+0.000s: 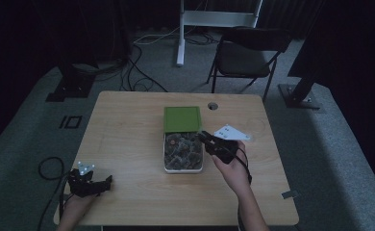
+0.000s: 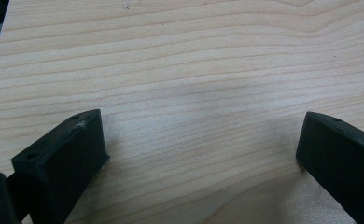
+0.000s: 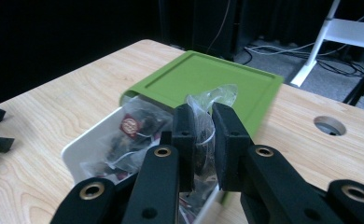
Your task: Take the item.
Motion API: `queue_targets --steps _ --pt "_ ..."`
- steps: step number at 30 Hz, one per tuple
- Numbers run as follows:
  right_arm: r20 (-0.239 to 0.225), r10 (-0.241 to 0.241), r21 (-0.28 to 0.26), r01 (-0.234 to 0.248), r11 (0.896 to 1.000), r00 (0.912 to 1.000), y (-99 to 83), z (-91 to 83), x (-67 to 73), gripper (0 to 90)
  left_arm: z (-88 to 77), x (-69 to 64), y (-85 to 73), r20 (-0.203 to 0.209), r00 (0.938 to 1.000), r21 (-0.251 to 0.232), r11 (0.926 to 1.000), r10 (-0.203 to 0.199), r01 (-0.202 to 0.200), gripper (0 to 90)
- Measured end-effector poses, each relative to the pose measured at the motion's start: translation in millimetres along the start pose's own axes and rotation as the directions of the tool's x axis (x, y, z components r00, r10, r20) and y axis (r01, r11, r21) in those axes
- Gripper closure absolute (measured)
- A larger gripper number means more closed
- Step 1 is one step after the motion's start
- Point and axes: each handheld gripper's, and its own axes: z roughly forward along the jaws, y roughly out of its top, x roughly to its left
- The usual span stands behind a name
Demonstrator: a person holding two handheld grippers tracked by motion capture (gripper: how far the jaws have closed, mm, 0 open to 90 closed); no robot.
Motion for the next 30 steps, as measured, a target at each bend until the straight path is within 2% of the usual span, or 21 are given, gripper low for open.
queue_targets --steps 13,30 --pt "0.054 0.036 -0.004 -0.036 0.999 0.9979 -6.9 -12.6 -27.0 80.3 0.1 -0.1 -0.1 0.0 1.0 -0.002 1.0 -0.001 0.001 1.9" --pt "0.143 0.088 -0.019 -0.087 0.996 0.9857 -12.2 -26.7 -69.7 80.4 0.1 -0.1 -0.1 0.0 1.0 -0.001 1.0 -0.002 0.002 1.9"
